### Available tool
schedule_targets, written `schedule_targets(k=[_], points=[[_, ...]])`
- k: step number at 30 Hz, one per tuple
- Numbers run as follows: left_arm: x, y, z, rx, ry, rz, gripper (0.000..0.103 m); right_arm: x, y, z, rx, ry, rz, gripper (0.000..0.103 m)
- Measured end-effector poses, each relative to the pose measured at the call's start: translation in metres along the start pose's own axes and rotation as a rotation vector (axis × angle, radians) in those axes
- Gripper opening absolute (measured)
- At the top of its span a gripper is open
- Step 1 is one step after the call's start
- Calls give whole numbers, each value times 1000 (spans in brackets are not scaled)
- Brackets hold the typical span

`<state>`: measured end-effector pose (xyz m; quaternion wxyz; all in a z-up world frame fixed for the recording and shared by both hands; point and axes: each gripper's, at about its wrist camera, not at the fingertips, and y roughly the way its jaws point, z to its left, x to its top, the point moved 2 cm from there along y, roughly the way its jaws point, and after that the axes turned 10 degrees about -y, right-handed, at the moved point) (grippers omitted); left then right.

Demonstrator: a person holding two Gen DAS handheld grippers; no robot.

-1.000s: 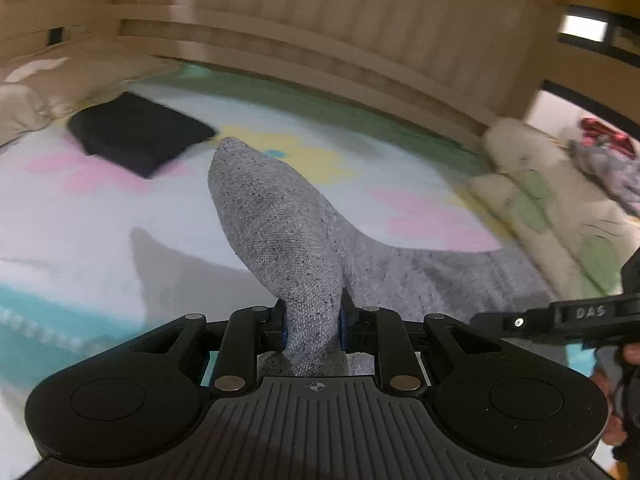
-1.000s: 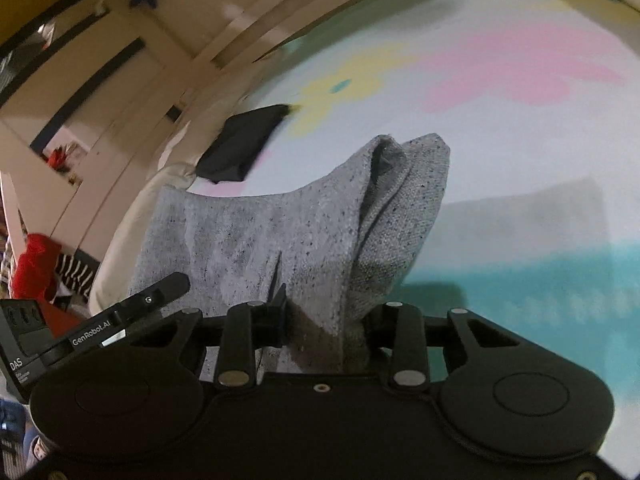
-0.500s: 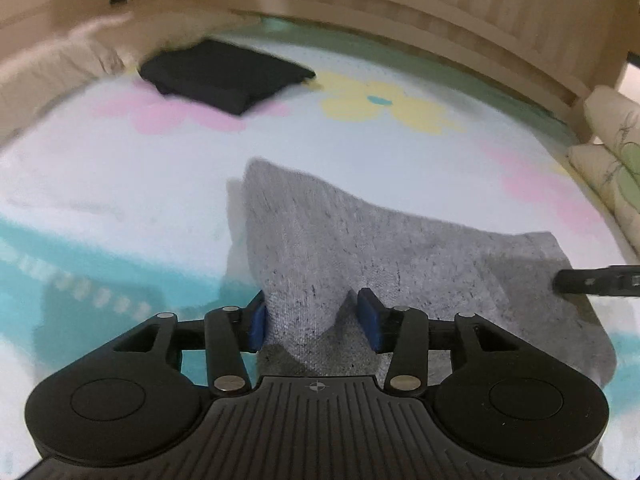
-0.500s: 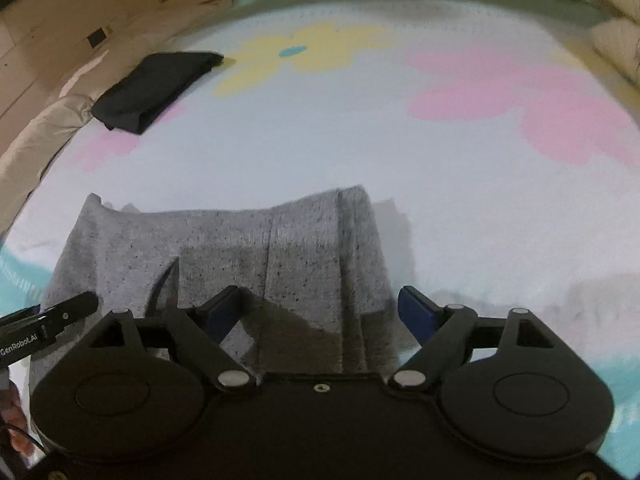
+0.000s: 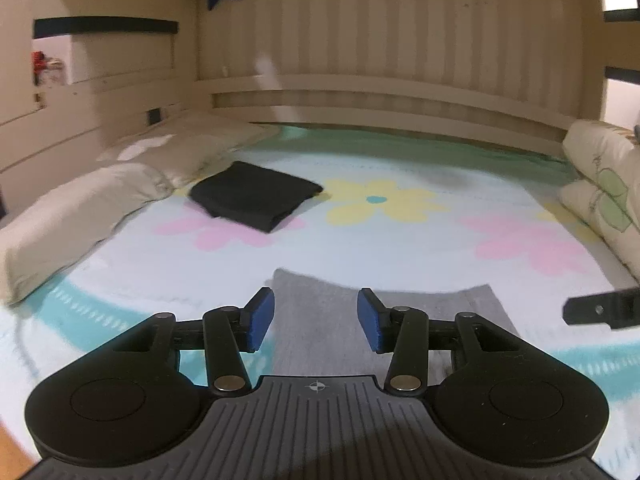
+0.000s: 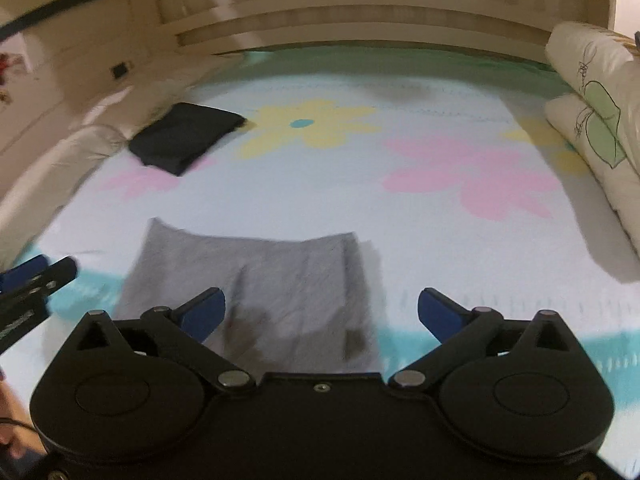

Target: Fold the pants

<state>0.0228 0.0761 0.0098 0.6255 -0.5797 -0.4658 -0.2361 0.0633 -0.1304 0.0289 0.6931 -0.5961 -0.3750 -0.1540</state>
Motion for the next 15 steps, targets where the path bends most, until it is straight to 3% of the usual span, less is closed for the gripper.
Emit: schedule_targets(k=[3, 6, 15], points=[[-11, -8, -5, 38, 18, 61, 44, -10, -10, 9, -33, 0, 12, 102], [-24, -12, -3, 8, 18, 129, 44, -29, -16, 18, -40, -11, 22, 102], [-60, -8, 1, 49, 17, 178, 44, -60, -21, 32, -27, 12, 63, 102]])
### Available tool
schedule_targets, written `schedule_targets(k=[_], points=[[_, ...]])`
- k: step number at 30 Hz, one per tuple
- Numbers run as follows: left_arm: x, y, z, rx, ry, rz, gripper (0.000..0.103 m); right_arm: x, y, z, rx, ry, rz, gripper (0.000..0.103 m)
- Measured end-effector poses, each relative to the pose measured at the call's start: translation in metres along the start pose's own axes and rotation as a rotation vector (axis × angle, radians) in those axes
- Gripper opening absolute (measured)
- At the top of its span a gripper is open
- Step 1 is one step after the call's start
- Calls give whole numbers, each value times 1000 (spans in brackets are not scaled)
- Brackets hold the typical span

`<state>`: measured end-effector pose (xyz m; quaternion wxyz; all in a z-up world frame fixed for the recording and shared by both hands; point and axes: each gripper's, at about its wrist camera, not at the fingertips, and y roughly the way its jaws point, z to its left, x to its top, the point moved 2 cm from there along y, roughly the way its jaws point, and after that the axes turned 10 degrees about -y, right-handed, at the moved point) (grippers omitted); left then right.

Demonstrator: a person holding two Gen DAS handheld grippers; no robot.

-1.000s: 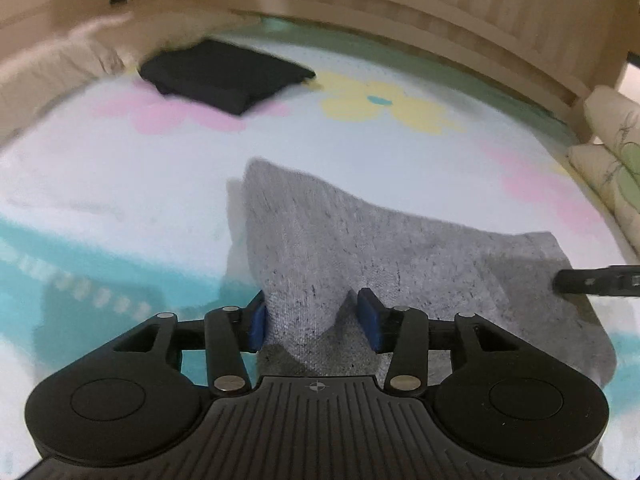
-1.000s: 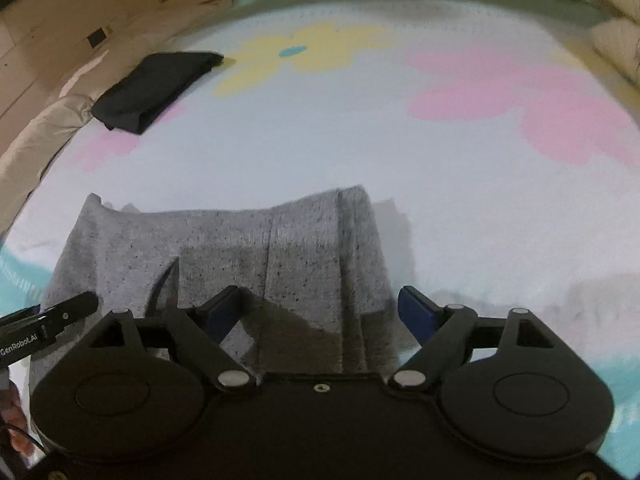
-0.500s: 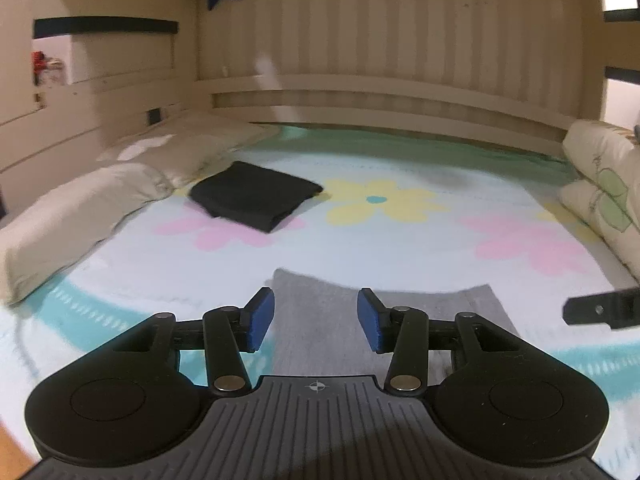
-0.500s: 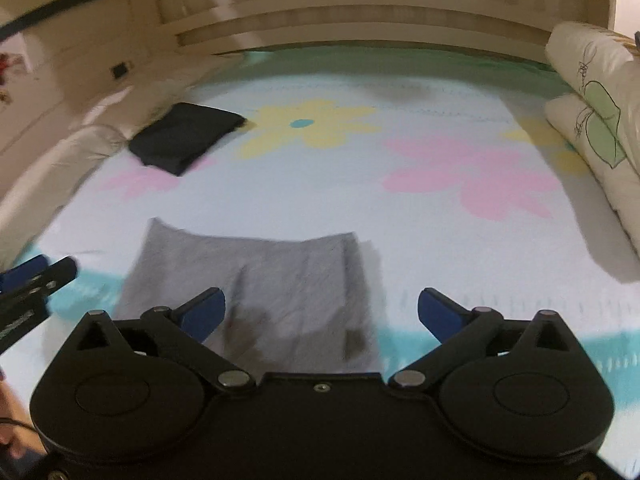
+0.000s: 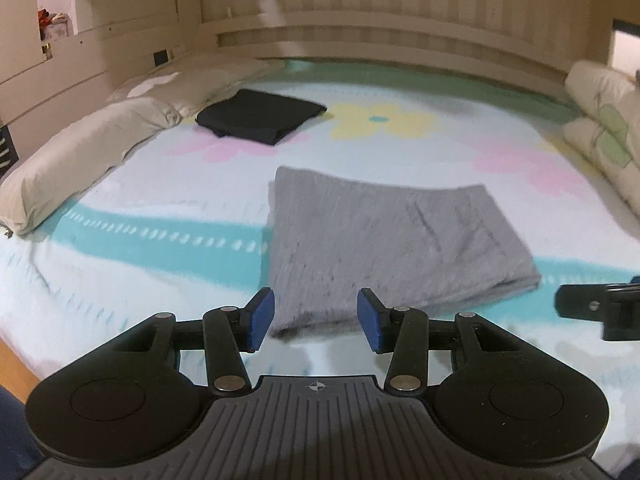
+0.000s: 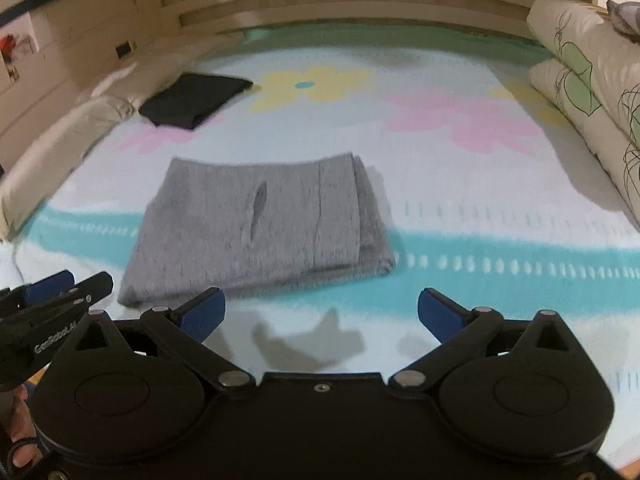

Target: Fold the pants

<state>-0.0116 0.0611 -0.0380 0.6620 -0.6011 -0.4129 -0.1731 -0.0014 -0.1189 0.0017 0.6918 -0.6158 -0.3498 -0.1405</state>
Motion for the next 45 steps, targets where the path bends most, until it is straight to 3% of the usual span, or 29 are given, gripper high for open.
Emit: schedule_targets(k=[3, 12, 45], points=[[-5, 6, 2, 40, 6, 9, 44, -5, 2, 6, -19, -35, 14, 102], [-2, 9, 8, 44, -31, 27, 44, -5, 10, 17, -28, -56, 31, 102], [-3, 2, 2, 15, 6, 21, 44, -12, 19, 13, -49, -49, 67, 102]])
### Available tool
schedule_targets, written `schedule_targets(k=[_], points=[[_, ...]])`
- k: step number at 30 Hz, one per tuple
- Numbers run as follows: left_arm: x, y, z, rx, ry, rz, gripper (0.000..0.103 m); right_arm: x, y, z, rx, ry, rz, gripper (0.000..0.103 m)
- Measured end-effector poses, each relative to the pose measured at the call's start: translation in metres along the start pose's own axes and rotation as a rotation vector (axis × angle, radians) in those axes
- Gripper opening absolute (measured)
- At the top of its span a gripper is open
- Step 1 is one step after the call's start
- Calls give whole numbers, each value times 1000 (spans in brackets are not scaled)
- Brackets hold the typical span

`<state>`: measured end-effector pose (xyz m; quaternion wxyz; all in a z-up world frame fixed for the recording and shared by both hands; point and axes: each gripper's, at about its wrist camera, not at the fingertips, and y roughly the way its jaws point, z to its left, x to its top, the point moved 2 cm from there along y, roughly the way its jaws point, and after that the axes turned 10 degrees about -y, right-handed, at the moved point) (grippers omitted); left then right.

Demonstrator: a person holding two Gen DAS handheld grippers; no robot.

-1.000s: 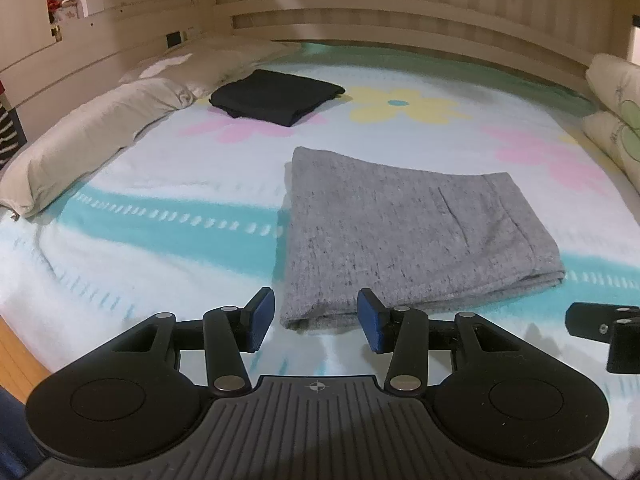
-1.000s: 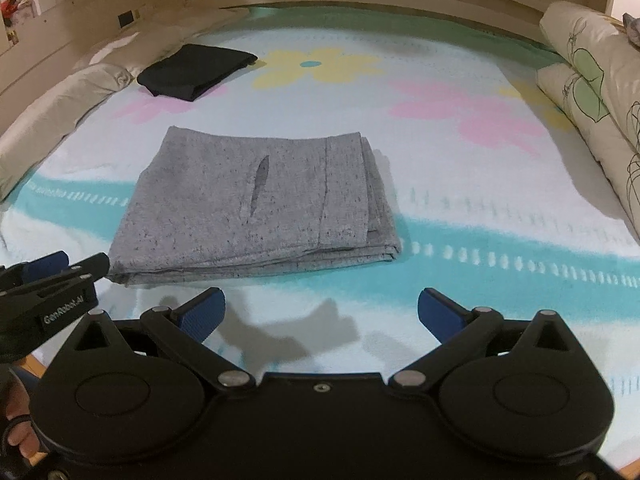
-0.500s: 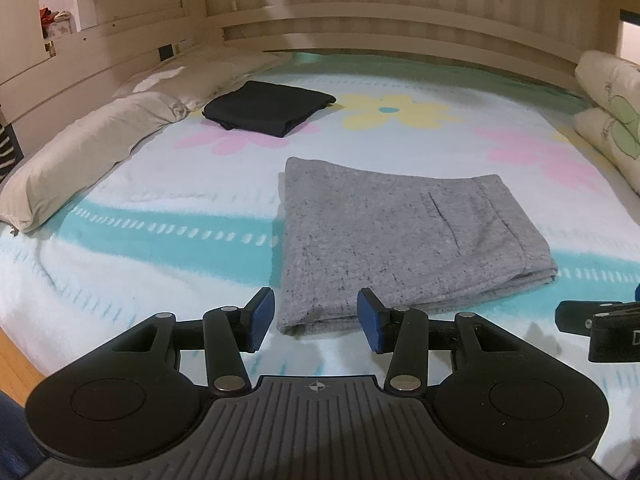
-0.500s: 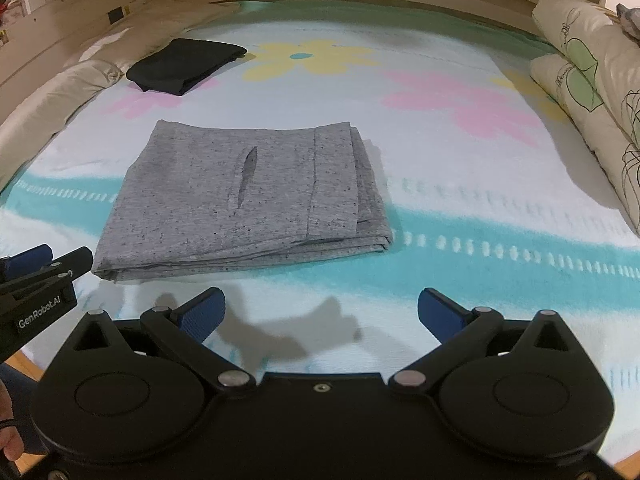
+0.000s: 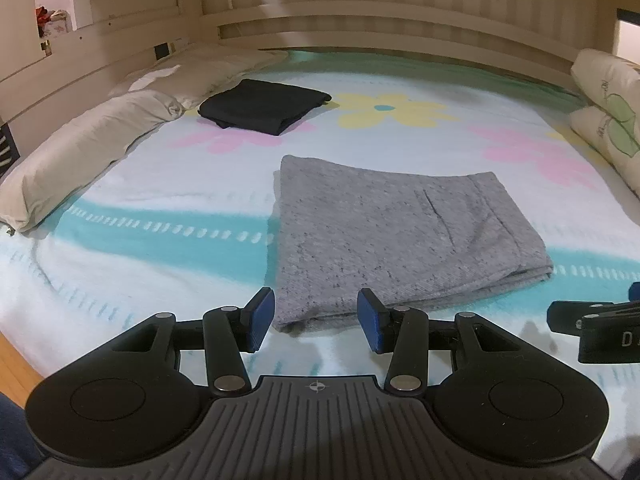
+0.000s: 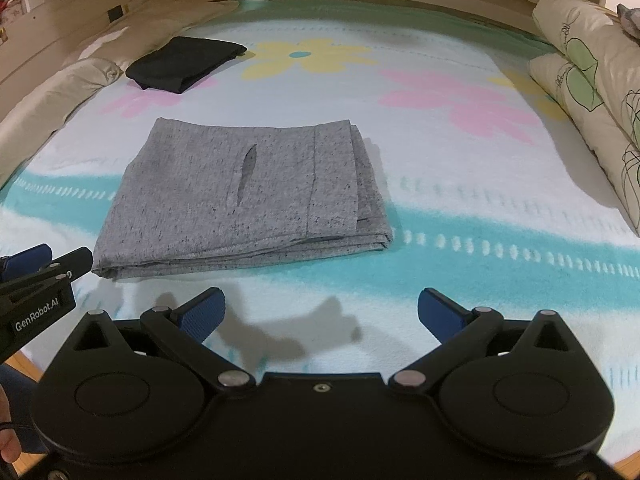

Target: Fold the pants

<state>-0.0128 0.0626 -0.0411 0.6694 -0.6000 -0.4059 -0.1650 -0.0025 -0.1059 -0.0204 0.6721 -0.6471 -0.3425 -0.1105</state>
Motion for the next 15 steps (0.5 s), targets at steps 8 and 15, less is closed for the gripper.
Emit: schedule_targets(k=[8, 15], points=[[-1, 0, -1, -5, 5, 7, 44, -1, 2, 2, 2, -5, 6, 102], [-2, 1, -2, -5, 5, 12, 44, -1, 4, 3, 4, -8, 12, 102]])
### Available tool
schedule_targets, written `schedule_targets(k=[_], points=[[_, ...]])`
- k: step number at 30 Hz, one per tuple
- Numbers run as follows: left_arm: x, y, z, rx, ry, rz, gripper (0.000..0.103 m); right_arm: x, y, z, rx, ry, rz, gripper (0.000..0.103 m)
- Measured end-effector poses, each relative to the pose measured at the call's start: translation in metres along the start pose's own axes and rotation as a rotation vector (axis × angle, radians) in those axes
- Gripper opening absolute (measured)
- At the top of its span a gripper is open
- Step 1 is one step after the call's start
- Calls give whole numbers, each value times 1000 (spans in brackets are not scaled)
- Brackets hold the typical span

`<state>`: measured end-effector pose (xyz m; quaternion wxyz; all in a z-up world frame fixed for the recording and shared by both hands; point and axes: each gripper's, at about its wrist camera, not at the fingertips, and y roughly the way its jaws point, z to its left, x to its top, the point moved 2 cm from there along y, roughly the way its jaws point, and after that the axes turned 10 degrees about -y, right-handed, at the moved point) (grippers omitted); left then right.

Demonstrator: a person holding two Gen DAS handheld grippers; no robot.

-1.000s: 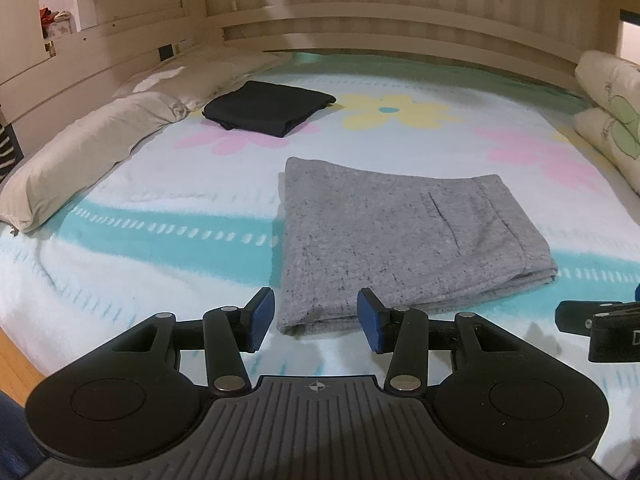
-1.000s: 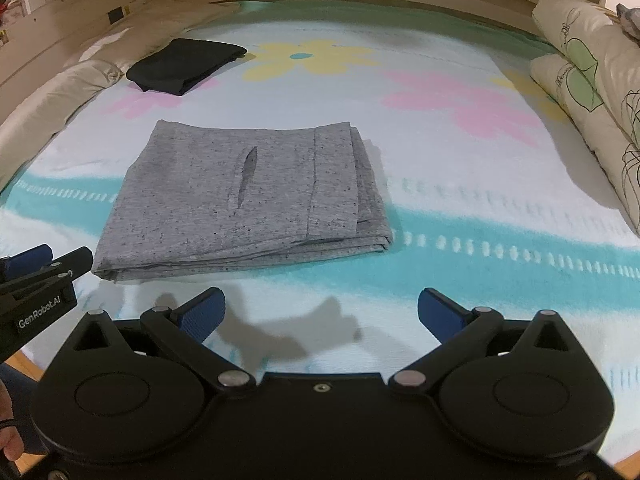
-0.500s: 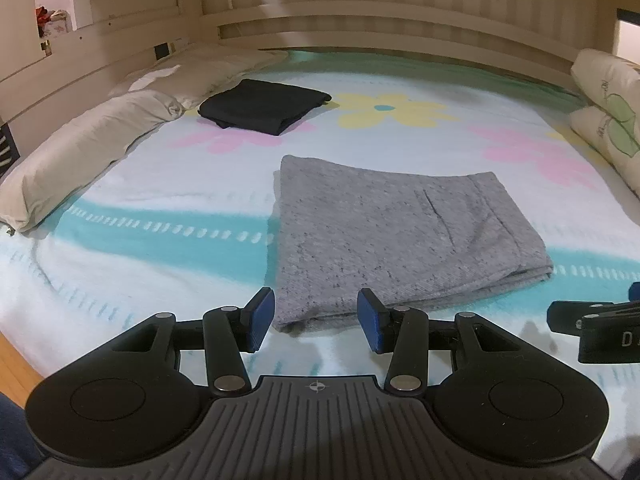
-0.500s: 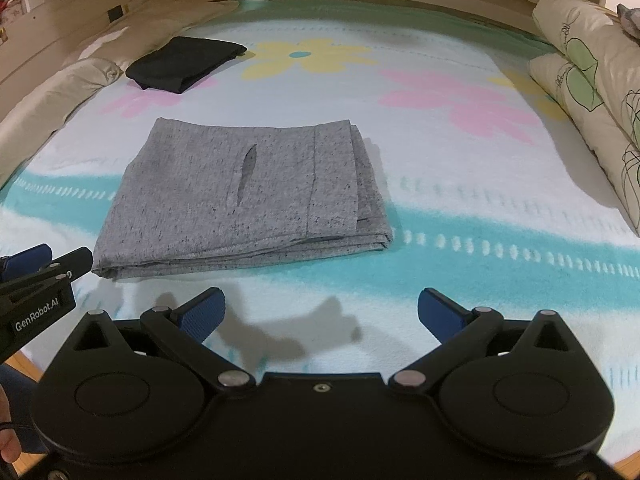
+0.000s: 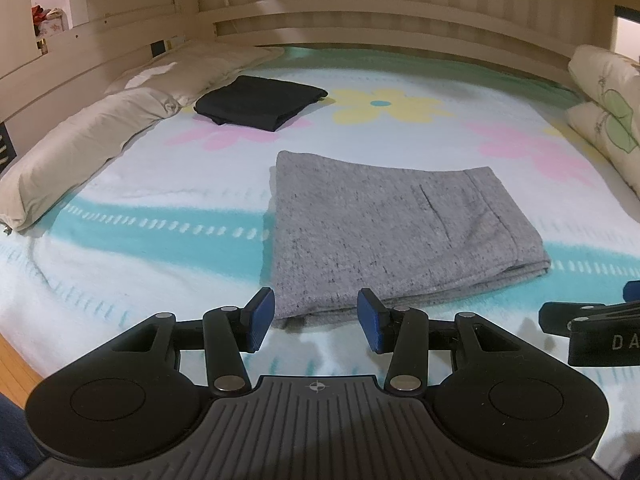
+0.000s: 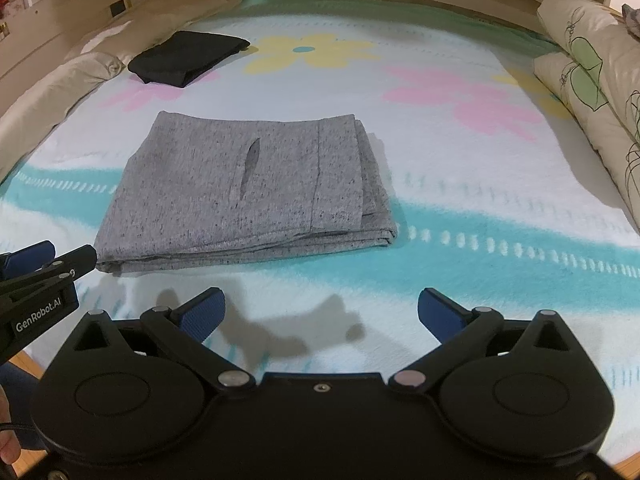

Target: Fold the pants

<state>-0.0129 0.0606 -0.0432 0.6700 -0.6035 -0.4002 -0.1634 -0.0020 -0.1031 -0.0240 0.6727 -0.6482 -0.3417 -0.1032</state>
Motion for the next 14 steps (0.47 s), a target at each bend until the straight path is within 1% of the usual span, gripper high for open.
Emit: schedule_targets(k=[14], points=[[-1, 2, 0, -13, -9, 10, 44, 1, 3, 1, -3, 4, 4, 102]])
